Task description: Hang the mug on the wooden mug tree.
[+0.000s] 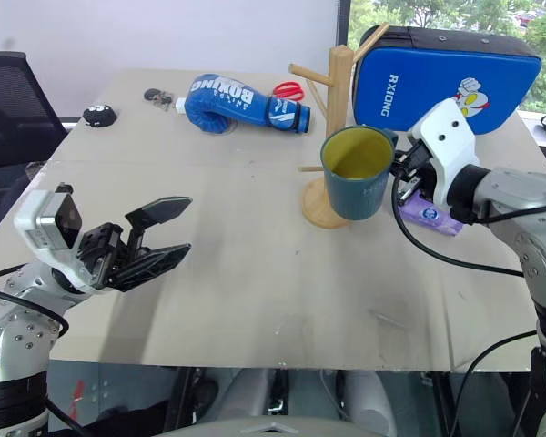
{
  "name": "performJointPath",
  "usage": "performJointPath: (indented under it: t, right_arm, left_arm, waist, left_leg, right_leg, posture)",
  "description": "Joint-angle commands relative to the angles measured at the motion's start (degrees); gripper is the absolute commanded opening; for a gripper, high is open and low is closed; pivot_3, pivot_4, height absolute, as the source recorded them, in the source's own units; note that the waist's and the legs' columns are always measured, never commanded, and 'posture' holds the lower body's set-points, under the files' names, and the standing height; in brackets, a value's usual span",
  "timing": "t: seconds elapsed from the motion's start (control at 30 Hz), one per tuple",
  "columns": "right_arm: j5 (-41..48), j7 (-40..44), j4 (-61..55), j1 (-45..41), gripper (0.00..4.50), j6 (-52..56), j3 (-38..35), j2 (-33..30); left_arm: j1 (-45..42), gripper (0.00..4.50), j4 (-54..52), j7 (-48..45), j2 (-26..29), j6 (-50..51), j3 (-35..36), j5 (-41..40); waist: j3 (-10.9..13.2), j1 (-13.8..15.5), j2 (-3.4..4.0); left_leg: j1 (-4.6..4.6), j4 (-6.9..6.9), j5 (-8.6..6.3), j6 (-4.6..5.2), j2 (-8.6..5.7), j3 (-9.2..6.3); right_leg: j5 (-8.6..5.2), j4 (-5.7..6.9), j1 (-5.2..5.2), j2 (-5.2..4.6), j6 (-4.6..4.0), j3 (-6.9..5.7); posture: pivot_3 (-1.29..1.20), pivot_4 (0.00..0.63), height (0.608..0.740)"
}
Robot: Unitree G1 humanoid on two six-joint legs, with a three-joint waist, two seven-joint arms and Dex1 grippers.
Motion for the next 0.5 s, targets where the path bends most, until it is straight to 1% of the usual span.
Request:
performJointPath:
  t: [0.03, 0.2, 0.27, 0.3, 0.37, 0.4, 0.43, 0.47, 0.5]
  right_arm:
    - [-1.2, 1.6, 1.9, -4.3, 0.03, -0.3, 1.9, -0.5]
    - [-3.5, 1.4, 8.0, -11.4, 0.03, 1.3, 7.0, 2.5]
    - [-5.1, 2.1, 10.6, -13.1, 0.03, 1.1, 9.8, 3.5]
    - [-4.3, 3.0, 12.3, -13.6, 0.03, 1.5, 10.0, 4.8]
    - [-7.2, 3.4, 15.5, -14.0, 0.03, -1.5, 12.1, 5.5]
    - [-8.0, 3.9, 16.1, -14.0, 0.59, -2.5, 12.6, 5.6]
    - [-8.6, 4.2, 16.4, -14.0, 0.92, -3.1, 12.7, 5.6]
    - [-8.6, 4.3, 16.3, -14.0, 1.34, -3.1, 12.3, 5.6]
    - [-7.8, 4.3, 14.9, -13.4, 1.82, -3.3, 10.1, 5.6]
  left_arm:
    - [1.0, 4.5, -2.5, 2.2, 0.4, 0.3, 2.9, -1.7]
    - [2.7, 4.5, -2.1, 2.4, 1.1, 0.2, 5.2, -1.8]
    - [3.3, 4.5, -2.6, 2.4, 1.2, 0.4, 5.4, -1.8]
    - [3.4, 4.5, -3.1, 2.8, 1.2, 0.5, 5.2, -1.8]
    - [3.1, 4.5, -4.6, 4.5, 1.1, 1.2, 4.6, -2.3]
    - [2.8, 4.5, -5.2, 5.3, 1.1, 1.5, 4.3, -2.4]
    - [2.5, 4.5, -5.8, 5.9, 1.0, 1.5, 4.0, -2.4]
    - [2.2, 4.5, -6.2, 6.5, 1.1, 1.7, 3.8, -2.6]
    - [1.7, 4.5, -6.6, 7.4, 1.3, 2.1, 3.8, -3.0]
  waist:
    - [0.0, -0.2, 0.0]
    - [0.0, -0.8, -0.01]
    - [0.0, -1.0, -0.01]
    - [0.0, -1.0, -0.01]
    - [0.0, -1.0, -0.05]
    - [0.0, -1.0, -0.06]
    - [0.0, -1.0, -0.04]
    - [0.0, -1.0, -0.05]
    - [0.0, -1.0, -0.05]
  left_leg:
    - [0.0, 0.0, 0.0, 0.0, 0.0, 0.01]
    - [0.0, 0.0, 0.0, 0.0, 0.01, 0.02]
    - [0.0, 0.0, 0.0, 0.0, 0.01, 0.01]
    - [0.0, 0.0, 0.0, 0.0, 0.01, 0.01]
    - [0.0, 0.0, 0.0, -0.01, 0.01, 0.01]
    - [-0.01, 0.0, 0.0, -0.01, 0.01, 0.01]
    - [-0.05, 0.0, 0.0, -0.01, 0.0, 0.01]
    - [-0.05, 0.0, 0.01, -0.01, -0.02, 0.02]
    - [-0.07, 0.0, 0.01, -0.01, -0.02, 0.02]
  right_leg:
    - [0.0, 0.0, -0.01, 0.0, 0.0, 0.01]
    - [0.0, 0.04, -0.03, 0.0, -0.01, 0.01]
    - [0.01, 0.05, -0.03, 0.0, -0.01, 0.0]
    - [0.0, 0.04, -0.03, 0.0, -0.01, 0.0]
    - [0.01, 0.04, -0.02, 0.0, 0.0, -0.01]
    - [0.01, 0.03, -0.02, -0.01, 0.0, 0.0]
    - [0.01, 0.02, -0.04, -0.04, 0.0, -0.01]
    - [0.01, 0.03, -0.05, -0.06, 0.01, 0.0]
    - [0.02, 0.02, -0.05, -0.07, 0.02, -0.01]
  posture:
    - [0.0, 0.15, 0.74]
    - [0.0, 0.15, 0.74]
    - [0.0, 0.15, 0.74]
    - [0.0, 0.15, 0.74]
    - [0.0, 0.15, 0.74]
    - [0.0, 0.15, 0.74]
    - [0.0, 0.15, 0.74]
    - [0.0, 0.15, 0.74]
    - [0.0, 0.15, 0.74]
